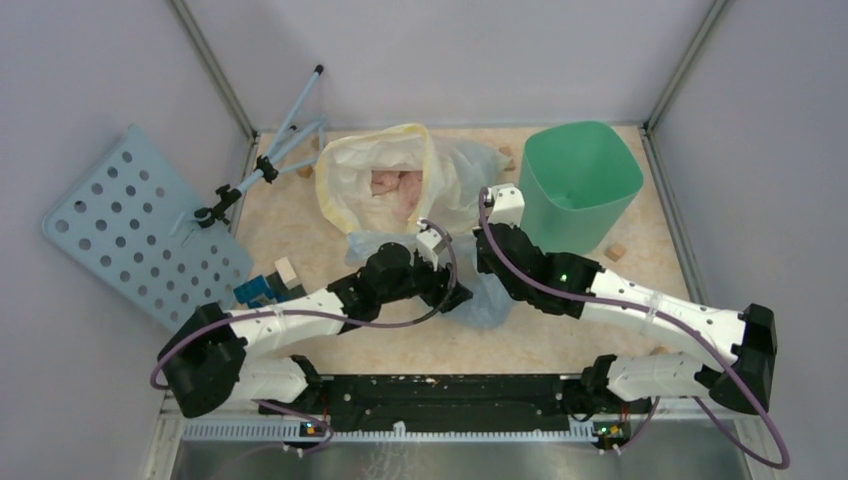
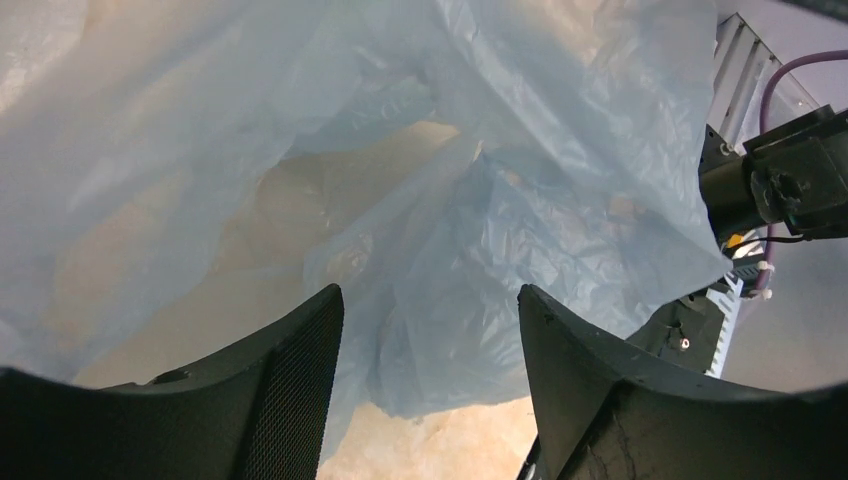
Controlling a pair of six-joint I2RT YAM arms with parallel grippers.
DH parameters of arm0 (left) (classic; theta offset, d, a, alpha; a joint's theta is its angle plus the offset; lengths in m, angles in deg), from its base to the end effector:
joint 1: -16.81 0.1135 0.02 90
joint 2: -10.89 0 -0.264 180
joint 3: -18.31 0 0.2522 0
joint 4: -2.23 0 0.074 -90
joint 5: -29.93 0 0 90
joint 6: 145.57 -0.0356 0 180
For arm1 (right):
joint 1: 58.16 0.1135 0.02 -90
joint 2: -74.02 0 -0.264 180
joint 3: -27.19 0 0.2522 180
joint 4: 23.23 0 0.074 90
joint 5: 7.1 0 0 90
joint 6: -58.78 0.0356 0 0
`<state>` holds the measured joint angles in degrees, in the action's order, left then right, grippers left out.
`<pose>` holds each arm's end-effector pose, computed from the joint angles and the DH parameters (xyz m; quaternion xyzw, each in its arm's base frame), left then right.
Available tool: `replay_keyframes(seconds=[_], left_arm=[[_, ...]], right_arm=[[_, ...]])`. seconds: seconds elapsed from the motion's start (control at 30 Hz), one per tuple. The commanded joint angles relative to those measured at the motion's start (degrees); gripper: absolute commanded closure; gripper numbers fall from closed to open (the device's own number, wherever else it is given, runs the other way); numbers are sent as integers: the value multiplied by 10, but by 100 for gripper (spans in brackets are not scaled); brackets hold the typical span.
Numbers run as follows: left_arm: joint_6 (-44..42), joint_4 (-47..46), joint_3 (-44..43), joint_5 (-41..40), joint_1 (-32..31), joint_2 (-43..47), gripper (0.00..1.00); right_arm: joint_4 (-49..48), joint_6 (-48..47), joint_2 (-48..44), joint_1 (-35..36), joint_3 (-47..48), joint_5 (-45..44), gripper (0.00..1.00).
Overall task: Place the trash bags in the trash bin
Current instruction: Unfold the trash bag at the center of the board.
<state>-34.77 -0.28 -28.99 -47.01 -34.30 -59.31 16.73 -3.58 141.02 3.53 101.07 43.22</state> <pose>0.1600 -0.2111 0.2259 0.2759 0.7704 -0.4085 0.4042 0.1396 0.2113 0.3314 -0.0875 0.8381 0.1029 0.5286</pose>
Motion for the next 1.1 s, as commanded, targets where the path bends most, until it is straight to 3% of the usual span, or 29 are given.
replay_keyframes(seconds=[0.0,0.13,0.2,0.27,0.33,0.37,0.67,0.83,1.07], left_arm=[[-2,-65,-34,22,-6,-33,30],[16,-85,-34,41,-8,-60,32],[24,-89,-37,60,-8,-73,38],[26,-84,-39,67,-9,-76,56],[23,-70,-40,63,-9,-65,87],[19,-57,-40,57,-8,-55,98],[33,65,28,-38,-9,145,100],[63,79,102,-85,-8,264,100],[72,76,122,-110,-8,323,100]], right_arm=[[-4,5,-16,-6,21,-10,100],[-6,8,-15,-6,19,-11,100],[-8,9,-15,-6,17,-13,100],[-8,9,-13,-6,17,-18,100],[-7,11,-10,-7,15,-30,100],[-5,13,-7,-10,14,-34,100],[31,16,-4,-87,3,-71,100],[34,11,-16,-114,-8,-68,100],[46,7,-14,-122,3,-53,100]])
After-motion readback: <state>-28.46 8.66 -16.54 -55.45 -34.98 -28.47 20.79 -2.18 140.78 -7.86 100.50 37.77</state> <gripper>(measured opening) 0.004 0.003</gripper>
